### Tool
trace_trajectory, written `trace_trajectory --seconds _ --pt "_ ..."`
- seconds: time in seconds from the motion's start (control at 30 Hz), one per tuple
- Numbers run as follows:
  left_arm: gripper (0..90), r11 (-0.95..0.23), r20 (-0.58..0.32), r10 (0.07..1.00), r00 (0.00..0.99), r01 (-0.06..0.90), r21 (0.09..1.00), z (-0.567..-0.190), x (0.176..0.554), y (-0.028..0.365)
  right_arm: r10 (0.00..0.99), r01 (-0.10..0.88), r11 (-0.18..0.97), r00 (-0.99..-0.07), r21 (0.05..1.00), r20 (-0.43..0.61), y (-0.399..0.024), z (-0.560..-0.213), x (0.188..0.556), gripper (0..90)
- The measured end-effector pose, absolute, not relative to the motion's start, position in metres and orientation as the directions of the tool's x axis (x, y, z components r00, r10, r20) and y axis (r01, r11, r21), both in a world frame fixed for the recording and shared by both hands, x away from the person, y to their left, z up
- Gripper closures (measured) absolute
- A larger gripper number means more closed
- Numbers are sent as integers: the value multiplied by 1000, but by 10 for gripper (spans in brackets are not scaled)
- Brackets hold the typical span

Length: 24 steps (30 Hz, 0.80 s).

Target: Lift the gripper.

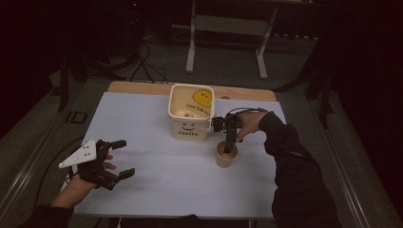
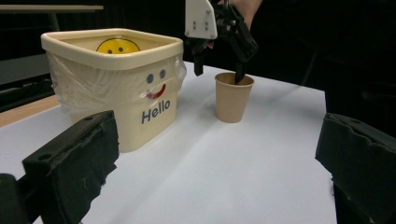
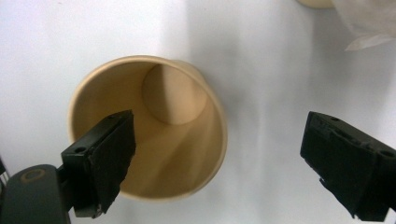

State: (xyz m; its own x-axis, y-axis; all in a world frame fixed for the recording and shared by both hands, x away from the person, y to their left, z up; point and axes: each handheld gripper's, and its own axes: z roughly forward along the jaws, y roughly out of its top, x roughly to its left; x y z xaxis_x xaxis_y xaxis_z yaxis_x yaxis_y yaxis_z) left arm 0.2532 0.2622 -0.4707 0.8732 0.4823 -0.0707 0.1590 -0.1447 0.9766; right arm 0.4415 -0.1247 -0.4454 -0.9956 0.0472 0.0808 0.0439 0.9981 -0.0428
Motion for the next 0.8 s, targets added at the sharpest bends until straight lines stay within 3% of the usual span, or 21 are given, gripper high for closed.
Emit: trace_trajectory --seconds 0.8 --pt "4 -139 -75 477 876 160 977 -470 253 261 46 44 998 -998 -32 50 -117 -375 431 99"
